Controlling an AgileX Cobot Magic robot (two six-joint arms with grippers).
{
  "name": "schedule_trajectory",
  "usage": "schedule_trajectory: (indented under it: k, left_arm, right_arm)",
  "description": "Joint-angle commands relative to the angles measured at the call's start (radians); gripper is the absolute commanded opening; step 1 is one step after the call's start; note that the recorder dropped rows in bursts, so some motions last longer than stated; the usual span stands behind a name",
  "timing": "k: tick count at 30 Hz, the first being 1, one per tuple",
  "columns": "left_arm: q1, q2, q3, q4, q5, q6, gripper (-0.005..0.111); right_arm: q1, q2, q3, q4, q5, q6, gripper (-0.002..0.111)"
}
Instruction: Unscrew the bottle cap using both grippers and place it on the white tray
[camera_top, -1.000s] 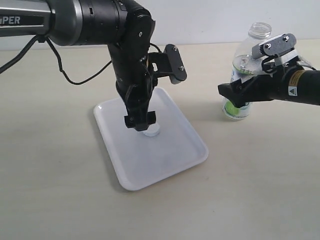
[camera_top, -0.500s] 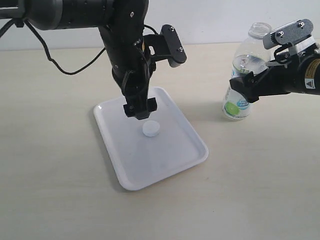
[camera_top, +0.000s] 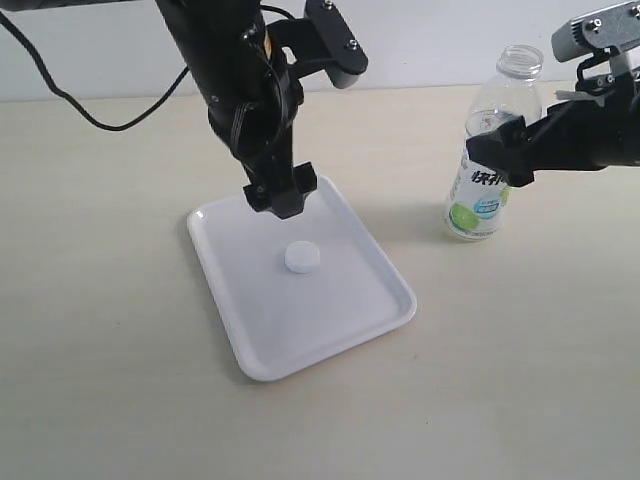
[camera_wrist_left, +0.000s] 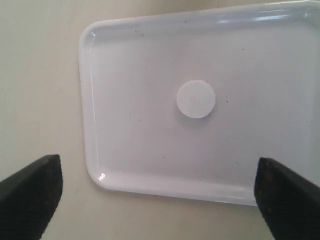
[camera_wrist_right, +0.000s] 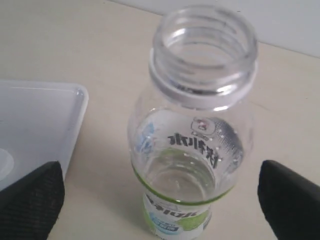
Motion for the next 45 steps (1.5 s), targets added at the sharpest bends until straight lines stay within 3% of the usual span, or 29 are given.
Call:
schedule_trajectory:
  k: [1,3,7,10,13,18,26,39,42,44,45]
  left_arm:
    - [0.015,-0.054,0.029,-0.038,0.025,-0.011,0.105]
    - [0.022,-0.101,0.060,-0.070,0.021,-0.011,0.105]
    - [0.054,-0.232,0.148,-0.206,-0.020,0.026,0.105]
    - [0.070,-0.370,0.235,-0.443,-0.033,0.130,0.105]
    - [0.084,-0.565,0.400,-0.835,-0.037,0.387,0.105]
    - [0.084,-0.769,0.605,-1.049,-0.051,0.495,0.105]
    - [0.084,-0.938,0.727,-1.145,-0.052,0.498,0.105]
    - [0.084,-0.947,0.744,-1.135,-0.063,0.486,0.104]
    - [0.084,-0.947,0.748,-1.130,-0.063,0.486,0.089]
    - [0.084,-0.947,0.748,-1.130,-0.068,0.488,0.067]
    - [0.084,-0.947,0.748,-1.130,-0.068,0.492,0.050]
  right_arm:
    - [-0.004,-0.084,0.005,-0.189,-0.022,0.226,0.105]
    - [-0.004,-0.141,0.005,-0.334,-0.039,0.384,0.105]
    - [-0.004,-0.256,0.013,-0.361,-0.079,0.595,0.105]
    - [-0.004,-0.366,0.015,-0.361,-0.234,0.630,0.105]
    - [-0.004,-0.472,0.015,-0.361,-0.492,0.685,0.105]
    - [-0.004,-0.511,0.015,-0.361,-0.764,0.775,0.105]
    - [-0.004,-0.513,0.015,-0.361,-0.795,0.826,0.105]
    - [-0.004,-0.514,0.015,-0.361,-0.743,0.895,0.105]
    - [-0.004,-0.514,0.015,-0.361,-0.740,0.895,0.105]
    - [-0.004,-0.514,0.015,-0.361,-0.739,0.905,0.104]
    - [-0.004,-0.514,0.015,-0.361,-0.739,0.905,0.103]
